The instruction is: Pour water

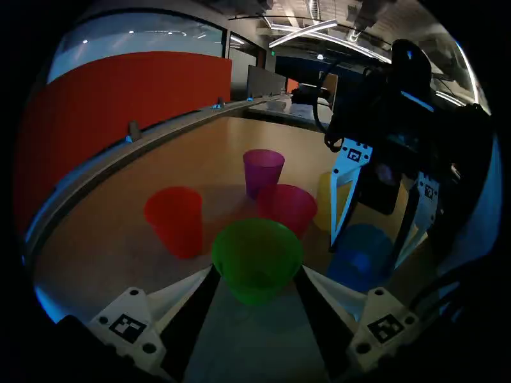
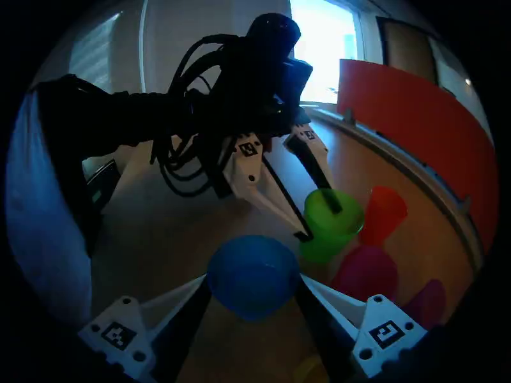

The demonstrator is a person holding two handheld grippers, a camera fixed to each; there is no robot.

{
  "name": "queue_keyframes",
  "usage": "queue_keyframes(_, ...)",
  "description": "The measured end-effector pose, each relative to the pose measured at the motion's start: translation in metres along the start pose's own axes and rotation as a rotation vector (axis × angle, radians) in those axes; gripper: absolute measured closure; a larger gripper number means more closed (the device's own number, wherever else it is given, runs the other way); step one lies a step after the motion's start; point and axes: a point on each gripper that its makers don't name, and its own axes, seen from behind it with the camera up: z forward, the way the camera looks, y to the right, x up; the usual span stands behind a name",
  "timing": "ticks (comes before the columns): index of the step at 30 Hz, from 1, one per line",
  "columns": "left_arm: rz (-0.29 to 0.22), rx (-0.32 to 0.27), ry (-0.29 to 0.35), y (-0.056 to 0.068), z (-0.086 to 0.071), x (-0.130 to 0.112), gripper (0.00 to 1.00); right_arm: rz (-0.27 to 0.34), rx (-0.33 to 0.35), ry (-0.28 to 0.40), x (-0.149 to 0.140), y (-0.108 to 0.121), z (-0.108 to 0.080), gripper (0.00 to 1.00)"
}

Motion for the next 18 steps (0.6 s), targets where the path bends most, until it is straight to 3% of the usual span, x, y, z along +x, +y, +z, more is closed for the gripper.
queue_keyframes(18, -0.034, 0.095, 0.113, 0.0, -0.044, 0.04, 0.17, 0.021, -0.088, 0.134, 0.037, 0.017, -0.045, 0.09)
